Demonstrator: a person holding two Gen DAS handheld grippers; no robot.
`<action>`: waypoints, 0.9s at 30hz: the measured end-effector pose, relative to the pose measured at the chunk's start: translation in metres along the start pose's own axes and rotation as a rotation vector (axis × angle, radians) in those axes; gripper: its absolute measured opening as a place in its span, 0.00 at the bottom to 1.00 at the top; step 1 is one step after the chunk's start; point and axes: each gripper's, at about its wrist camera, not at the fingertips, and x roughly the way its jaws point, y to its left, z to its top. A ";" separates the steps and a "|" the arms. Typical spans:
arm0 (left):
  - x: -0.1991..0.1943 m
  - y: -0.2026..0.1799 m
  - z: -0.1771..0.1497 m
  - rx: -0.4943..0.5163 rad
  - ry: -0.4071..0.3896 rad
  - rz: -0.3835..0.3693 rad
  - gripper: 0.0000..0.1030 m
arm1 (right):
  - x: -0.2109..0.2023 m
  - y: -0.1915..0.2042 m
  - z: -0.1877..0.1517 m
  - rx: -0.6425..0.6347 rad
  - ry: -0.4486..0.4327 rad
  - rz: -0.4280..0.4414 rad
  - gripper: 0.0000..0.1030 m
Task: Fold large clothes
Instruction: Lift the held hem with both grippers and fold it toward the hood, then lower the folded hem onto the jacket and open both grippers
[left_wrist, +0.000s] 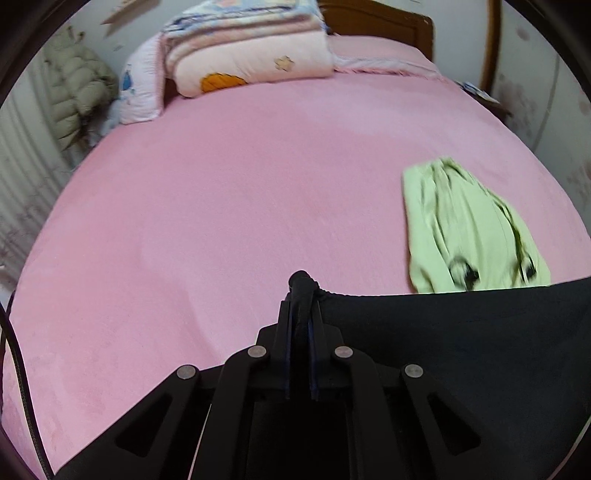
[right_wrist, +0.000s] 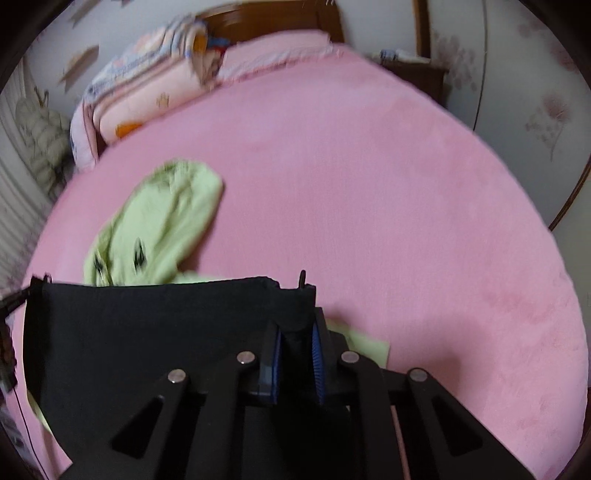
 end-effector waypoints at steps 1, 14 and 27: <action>0.004 0.001 0.003 -0.004 -0.001 0.013 0.05 | 0.001 0.003 0.007 0.004 -0.020 -0.005 0.13; 0.071 -0.011 -0.018 0.010 0.100 0.152 0.42 | 0.072 0.022 0.002 -0.038 0.128 -0.264 0.36; -0.074 -0.060 -0.093 -0.098 -0.032 -0.005 0.77 | -0.042 0.155 -0.060 -0.099 -0.076 -0.021 0.53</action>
